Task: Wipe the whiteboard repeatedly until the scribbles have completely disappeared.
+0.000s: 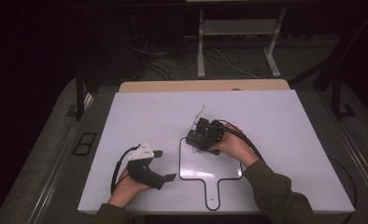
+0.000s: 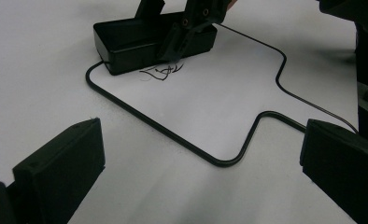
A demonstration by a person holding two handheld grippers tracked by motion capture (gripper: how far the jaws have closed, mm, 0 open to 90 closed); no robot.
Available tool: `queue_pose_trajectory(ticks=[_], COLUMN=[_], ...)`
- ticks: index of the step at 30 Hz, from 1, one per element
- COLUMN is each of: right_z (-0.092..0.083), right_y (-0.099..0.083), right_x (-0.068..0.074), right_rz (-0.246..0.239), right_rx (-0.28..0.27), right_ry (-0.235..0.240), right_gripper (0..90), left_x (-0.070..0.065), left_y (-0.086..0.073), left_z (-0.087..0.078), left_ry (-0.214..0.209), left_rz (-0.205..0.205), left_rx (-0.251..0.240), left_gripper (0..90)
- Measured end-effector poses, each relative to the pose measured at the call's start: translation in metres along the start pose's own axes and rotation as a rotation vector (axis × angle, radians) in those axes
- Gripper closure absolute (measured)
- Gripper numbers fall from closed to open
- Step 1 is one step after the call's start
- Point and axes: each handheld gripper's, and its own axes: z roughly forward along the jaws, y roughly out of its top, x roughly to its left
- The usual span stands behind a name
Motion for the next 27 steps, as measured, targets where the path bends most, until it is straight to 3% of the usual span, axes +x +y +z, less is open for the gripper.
queue_pose_trajectory(ticks=[12, 23, 27], right_z=[0.002, 0.002, 0.002], right_y=[0.008, 0.005, 0.006], right_x=[0.021, 0.002, 0.005], right_rz=[-0.048, -0.001, -0.011], right_rx=[-0.003, -0.003, -0.002], right_ry=[0.028, -0.005, 0.004], right_gripper=[38.8, 38.8, 38.8], left_x=[0.0, 0.0, 0.0], left_y=[0.0, 0.0, 0.0], left_z=[-0.001, -0.001, 0.0], left_ry=[0.0, -0.001, -0.002], left_rz=[0.005, 0.004, 0.002], left_rx=[0.003, 0.002, 0.001], left_gripper=[0.0, 0.0, 0.0])
